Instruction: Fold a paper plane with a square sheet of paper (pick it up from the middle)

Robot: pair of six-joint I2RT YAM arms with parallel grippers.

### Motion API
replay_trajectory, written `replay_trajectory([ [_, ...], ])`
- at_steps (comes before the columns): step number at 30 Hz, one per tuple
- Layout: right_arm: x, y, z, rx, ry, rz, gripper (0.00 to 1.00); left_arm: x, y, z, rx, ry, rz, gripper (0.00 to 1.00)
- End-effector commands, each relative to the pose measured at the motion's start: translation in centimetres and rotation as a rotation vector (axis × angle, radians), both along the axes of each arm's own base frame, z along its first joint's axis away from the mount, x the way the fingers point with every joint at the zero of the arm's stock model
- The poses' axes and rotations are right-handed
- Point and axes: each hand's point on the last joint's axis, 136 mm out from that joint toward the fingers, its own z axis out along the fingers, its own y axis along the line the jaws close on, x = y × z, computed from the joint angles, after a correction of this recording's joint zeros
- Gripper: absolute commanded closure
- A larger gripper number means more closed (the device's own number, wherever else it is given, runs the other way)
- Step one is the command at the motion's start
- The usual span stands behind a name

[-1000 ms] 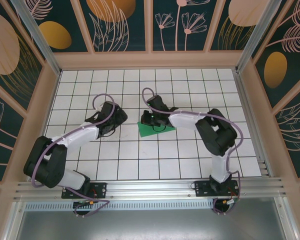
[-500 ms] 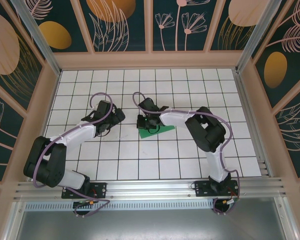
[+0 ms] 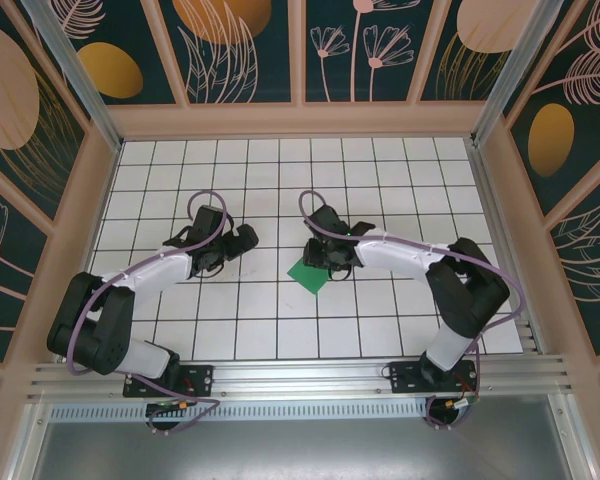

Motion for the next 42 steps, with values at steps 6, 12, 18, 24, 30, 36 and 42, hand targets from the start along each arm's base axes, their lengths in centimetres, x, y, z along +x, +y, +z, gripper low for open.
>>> replay_trajectory([
  [6, 2.5, -4.1, -2.2, -0.085, 0.023, -0.232, 0.45, -0.9, -1.7, 0.4, -0.097, -0.023, -0.089, 0.01],
  [12, 3.9, -4.9, -3.8, -0.093, 0.063, -0.226, 0.43, -0.8, -2.2, 0.8, -0.119, -0.038, -0.111, 0.01],
  [18, 4.4, -4.5, -5.7, -0.118, 0.101, -0.153, 0.43, -0.5, -3.1, 1.1, -0.159, -0.053, -0.142, 0.02],
  [24, 4.9, -3.7, -7.9, -0.132, 0.118, -0.047, 0.43, -0.7, -3.8, 1.0, -0.214, -0.055, -0.154, 0.01],
  [30, 6.9, -2.4, -6.8, -0.157, 0.036, 0.088, 0.46, -1.7, -4.5, 0.7, -0.273, -0.035, -0.169, 0.03],
  [36, 8.1, -2.4, -0.7, -0.174, -0.115, 0.007, 0.47, -1.9, -4.4, 0.0, -0.28, -0.011, -0.151, 0.03],
  [42, 6.0, 1.7, -2.1, -0.128, -0.06, 0.144, 0.47, -1.7, -4.7, 0.1, -0.302, -0.001, -0.14, 0.03],
])
